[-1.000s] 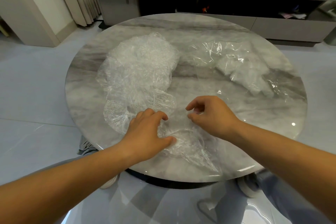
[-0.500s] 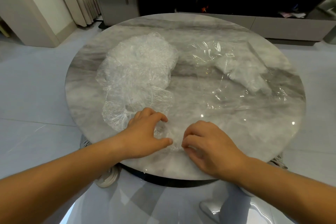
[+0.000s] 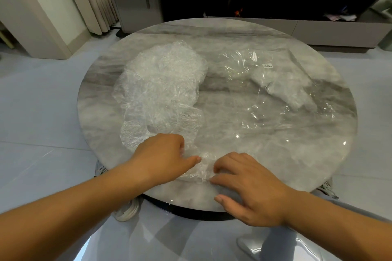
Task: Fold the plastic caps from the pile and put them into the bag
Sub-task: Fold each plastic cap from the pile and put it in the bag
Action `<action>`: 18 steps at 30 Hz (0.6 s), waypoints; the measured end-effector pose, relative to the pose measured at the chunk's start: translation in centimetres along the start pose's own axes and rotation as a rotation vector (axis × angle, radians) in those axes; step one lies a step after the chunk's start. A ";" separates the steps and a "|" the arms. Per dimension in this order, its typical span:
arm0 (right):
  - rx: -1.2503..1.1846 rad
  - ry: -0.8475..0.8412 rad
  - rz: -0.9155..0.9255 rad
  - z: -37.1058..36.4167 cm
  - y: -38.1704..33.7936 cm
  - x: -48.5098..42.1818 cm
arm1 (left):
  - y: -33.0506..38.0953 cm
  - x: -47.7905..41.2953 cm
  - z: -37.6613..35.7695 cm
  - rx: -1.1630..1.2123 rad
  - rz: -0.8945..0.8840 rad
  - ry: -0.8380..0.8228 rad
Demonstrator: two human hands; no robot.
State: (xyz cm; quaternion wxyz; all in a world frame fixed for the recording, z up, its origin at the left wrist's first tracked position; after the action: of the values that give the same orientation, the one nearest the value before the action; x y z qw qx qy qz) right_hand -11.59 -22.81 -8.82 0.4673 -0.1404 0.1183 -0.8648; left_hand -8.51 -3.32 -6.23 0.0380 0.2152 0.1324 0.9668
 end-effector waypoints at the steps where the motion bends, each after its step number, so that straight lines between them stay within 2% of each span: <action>1: 0.006 -0.004 0.000 -0.1 0.0 0.0 | -0.2 -0.1 -0.1 0.015 0.016 -0.016; 6: -0.050 -0.025 -0.072 0.0 0.1 0.0 | -1.0 -0.2 -0.7 0.143 0.021 -0.098; 9: 0.012 -0.011 -0.072 0.1 -0.2 -0.2 | -0.9 -0.1 -0.8 0.232 0.004 -0.116; 14: 0.142 -0.016 -0.084 0.0 -0.7 -0.1 | -0.9 -0.5 -1.9 0.843 0.024 -0.234; 18: 0.189 -0.068 -0.035 -0.4 -1.1 0.0 | -0.7 -0.4 -2.4 1.140 0.068 -0.299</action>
State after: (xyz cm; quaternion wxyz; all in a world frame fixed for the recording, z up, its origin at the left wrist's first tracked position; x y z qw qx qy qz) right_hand -12.56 -22.17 -8.86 0.4670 -0.1270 0.0179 -0.8749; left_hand -9.19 -3.31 -8.67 -0.0965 0.3399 0.6174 0.7028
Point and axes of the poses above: each hand's wrist, its own x-axis away from the middle knuckle, its own z-axis out of the back of the hand, y = z × x, the point moved 5 cm from there along -x, towards the middle knuckle, and after that the axes turned 13 degrees about -y, right-handed, at the moved point
